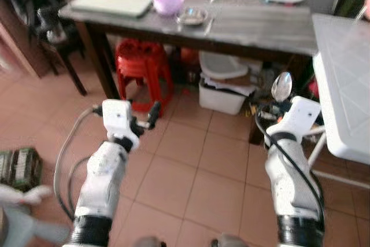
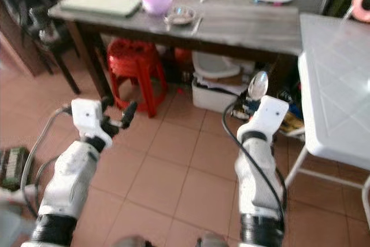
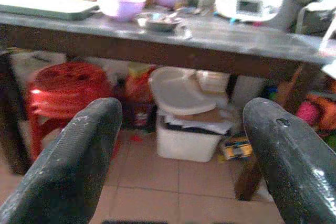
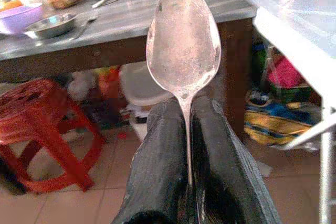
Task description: Setting the table
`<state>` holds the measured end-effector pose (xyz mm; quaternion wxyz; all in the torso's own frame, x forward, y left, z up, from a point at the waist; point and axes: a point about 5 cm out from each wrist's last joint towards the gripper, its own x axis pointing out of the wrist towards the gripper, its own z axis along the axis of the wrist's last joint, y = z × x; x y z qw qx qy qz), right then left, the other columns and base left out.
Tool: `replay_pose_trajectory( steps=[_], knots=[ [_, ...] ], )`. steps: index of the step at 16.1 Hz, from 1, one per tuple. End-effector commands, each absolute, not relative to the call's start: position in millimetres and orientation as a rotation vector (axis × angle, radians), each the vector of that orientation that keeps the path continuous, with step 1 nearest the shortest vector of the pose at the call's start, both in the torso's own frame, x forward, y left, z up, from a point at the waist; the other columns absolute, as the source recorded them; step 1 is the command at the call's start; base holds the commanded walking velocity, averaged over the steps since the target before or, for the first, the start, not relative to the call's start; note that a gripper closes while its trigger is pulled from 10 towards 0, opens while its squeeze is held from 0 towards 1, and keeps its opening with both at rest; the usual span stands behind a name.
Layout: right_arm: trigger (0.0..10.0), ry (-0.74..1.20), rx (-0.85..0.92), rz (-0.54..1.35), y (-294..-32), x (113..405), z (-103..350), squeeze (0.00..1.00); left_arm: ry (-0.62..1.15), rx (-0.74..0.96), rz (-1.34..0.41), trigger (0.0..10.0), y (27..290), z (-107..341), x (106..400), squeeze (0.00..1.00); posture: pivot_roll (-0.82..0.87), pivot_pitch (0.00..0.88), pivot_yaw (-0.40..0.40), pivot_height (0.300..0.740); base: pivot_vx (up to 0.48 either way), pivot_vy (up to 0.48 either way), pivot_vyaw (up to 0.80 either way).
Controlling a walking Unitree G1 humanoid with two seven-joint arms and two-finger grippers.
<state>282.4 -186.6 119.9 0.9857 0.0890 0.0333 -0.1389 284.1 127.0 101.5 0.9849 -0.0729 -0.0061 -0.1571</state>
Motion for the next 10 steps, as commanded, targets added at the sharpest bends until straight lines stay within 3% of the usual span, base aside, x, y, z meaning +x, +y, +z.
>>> replay_pose_trajectory(
  steps=[1,10],
  knots=[
    [10.0,0.028,0.165,-0.269,-186.3,287.2,128.7,0.0,-0.042,-0.149,-0.345,10.0,122.3,107.3,284.4,0.0,-0.01,0.0,0.04,0.74,0.42,0.0,0.0],
    [10.0,0.006,0.158,-0.21,-179.6,287.4,132.0,0.0,-0.052,-0.156,-0.355,10.0,120.8,108.3,285.2,0.0,-0.02,0.0,0.043,0.74,0.472,0.0,0.0]
  ],
)
